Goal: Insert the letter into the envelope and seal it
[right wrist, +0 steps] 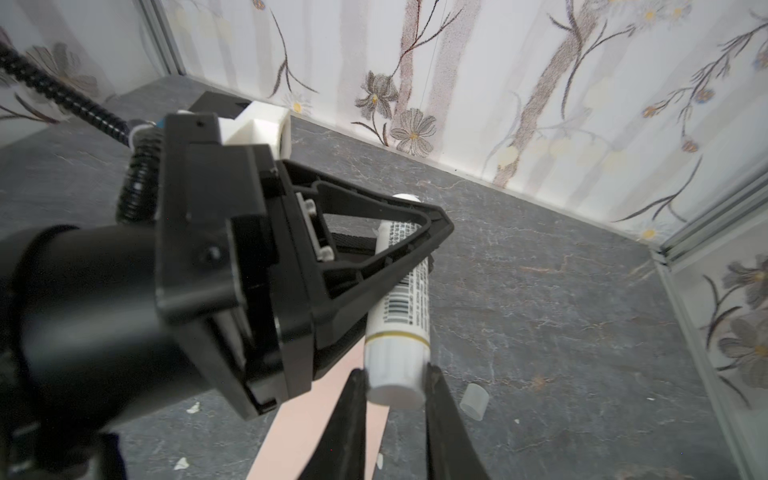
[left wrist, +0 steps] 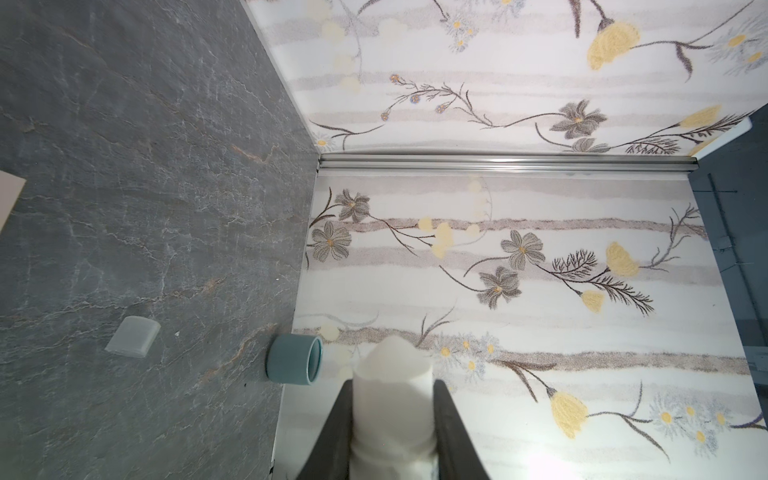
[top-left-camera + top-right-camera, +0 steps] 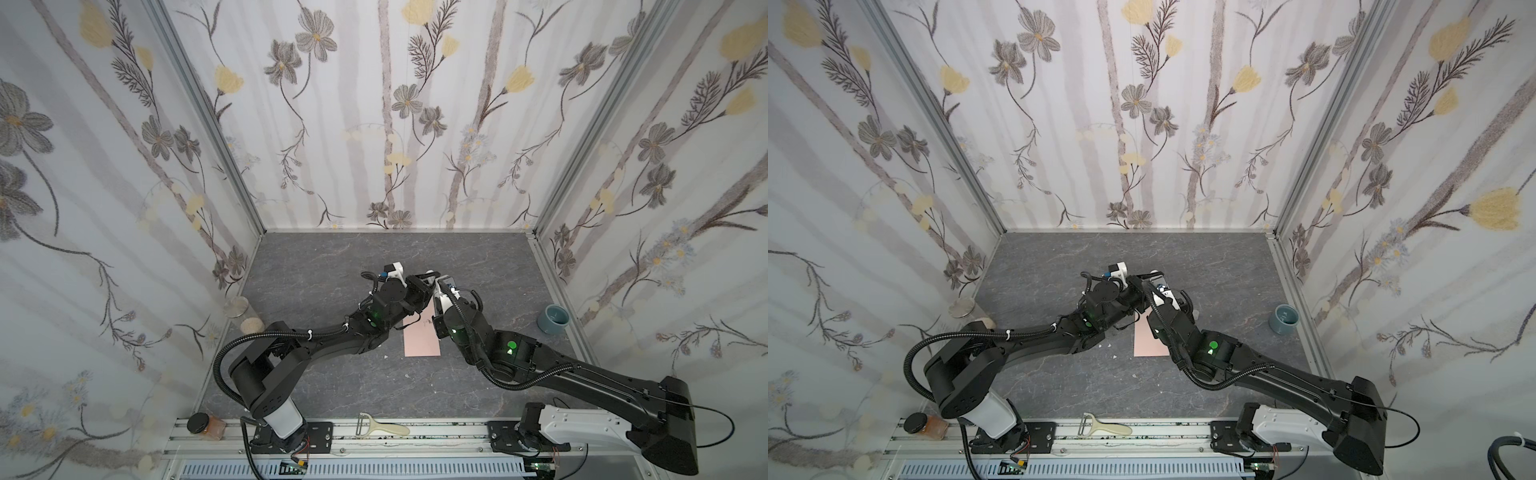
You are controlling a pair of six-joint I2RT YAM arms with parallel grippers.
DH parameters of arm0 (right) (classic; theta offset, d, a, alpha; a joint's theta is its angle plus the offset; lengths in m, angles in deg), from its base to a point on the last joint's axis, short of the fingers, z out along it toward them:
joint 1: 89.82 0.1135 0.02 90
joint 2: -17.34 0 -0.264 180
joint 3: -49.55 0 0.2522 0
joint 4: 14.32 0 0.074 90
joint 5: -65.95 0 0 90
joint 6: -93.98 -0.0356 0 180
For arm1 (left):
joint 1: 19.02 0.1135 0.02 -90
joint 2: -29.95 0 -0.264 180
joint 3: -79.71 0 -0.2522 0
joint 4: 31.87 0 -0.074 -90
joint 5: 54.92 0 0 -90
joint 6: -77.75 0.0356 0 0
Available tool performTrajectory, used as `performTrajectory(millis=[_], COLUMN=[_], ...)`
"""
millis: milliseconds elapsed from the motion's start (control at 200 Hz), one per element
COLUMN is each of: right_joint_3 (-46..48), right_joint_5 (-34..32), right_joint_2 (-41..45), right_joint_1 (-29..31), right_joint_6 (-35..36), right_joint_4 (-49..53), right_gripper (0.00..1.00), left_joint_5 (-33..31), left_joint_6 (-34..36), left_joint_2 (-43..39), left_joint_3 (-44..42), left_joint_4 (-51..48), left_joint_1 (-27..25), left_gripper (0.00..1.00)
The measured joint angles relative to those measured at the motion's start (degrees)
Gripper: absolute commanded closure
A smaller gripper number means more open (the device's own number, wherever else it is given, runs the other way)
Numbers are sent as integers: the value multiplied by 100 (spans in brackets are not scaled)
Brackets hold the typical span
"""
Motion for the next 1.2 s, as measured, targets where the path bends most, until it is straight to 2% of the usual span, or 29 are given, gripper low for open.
performTrajectory(millis=[425,620,750,784,874,999,1064,1199], right_joint_3=[-48,0,7,7,7,37,125,511], right_joint_5=[-2214,-2944,-3158,-3158,-3101,-2240,-1652,-225], right_joint_2=[-1073,-1473,-1550,-1556,-1467,-916,-483,476], right_joint_1=[717,826,857,857,859,822,815,605], right_joint_6=[1523,1475,1443,1438,1377,1235,946,107], right_joint_4=[-79,-479,-605,-608,-570,-378,-391,-778], right_gripper=[94,97,96,92,69,45,40,38], left_joint_5=[131,280,295,293,264,208,179,129], left_joint_6=[28,33,31,31,39,22,31,44], left_joint_2=[22,26,26,26,24,-22,-66,-70], left_joint_3=[0,0,0,0,0,-2,0,46], left_joint_4=[-332,-286,-247,-247,-269,-205,-68,7], left_joint_1=[0,37,46,46,46,-4,-4,-4], left_gripper=[100,100,100,100,100,100,100,100])
